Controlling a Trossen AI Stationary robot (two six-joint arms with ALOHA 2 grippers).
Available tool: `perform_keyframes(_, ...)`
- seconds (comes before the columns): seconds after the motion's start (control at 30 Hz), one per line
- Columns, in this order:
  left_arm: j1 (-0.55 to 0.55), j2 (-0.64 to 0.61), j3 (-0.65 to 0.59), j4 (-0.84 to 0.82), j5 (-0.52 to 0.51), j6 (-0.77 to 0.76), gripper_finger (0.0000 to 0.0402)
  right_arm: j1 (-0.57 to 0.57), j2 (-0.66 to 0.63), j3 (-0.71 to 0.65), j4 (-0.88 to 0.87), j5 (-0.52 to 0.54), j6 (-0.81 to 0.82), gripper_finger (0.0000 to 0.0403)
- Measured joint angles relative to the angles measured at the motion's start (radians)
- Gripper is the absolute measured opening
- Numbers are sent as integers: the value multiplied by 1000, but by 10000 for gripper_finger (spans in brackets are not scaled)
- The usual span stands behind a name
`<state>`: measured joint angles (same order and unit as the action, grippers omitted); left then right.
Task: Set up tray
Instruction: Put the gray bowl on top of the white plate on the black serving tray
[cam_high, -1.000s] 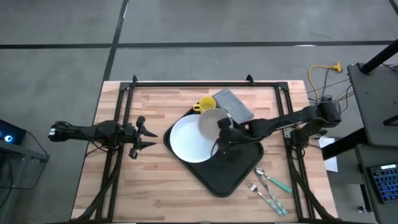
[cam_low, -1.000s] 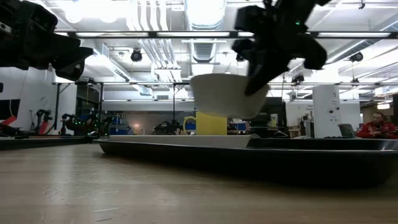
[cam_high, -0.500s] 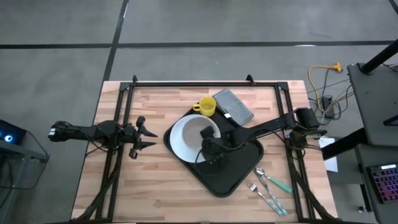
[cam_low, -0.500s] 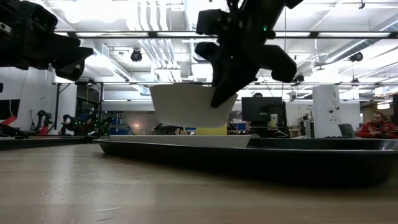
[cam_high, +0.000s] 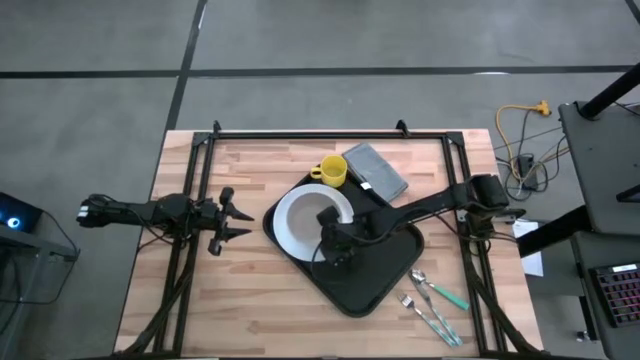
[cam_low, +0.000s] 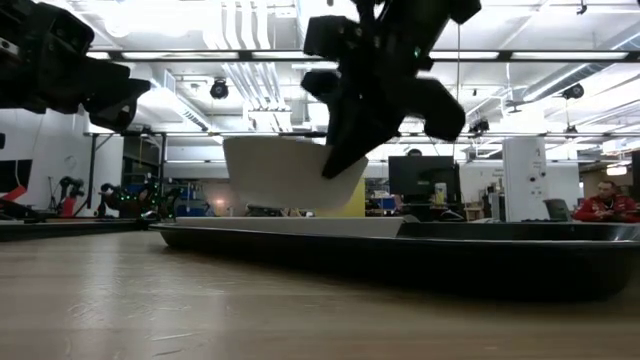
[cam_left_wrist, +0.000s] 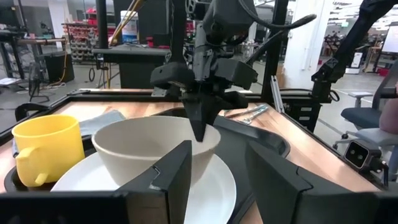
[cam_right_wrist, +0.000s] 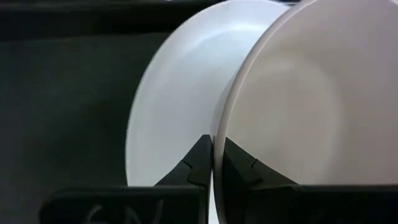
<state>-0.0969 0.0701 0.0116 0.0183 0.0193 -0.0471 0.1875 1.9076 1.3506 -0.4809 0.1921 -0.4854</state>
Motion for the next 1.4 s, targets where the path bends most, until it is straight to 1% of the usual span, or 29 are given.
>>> perform_keyframes(0.2, 0, 10, 0, 0, 0, 0, 136, -8, 65, 9, 11, -7, -45, 9)
perform_keyframes(0.33, 0, 16, 0, 0, 0, 0, 136, -17, 89, 33, 13, -6, -45, 9)
perform_keyframes(0.7, 0, 16, 0, 0, 0, 0, 136, -25, 70, 36, -15, -7, 36, 9)
perform_keyframes(1.4, 0, 16, 0, 0, 0, 0, 136, -25, 70, 35, -16, -8, 89, 9)
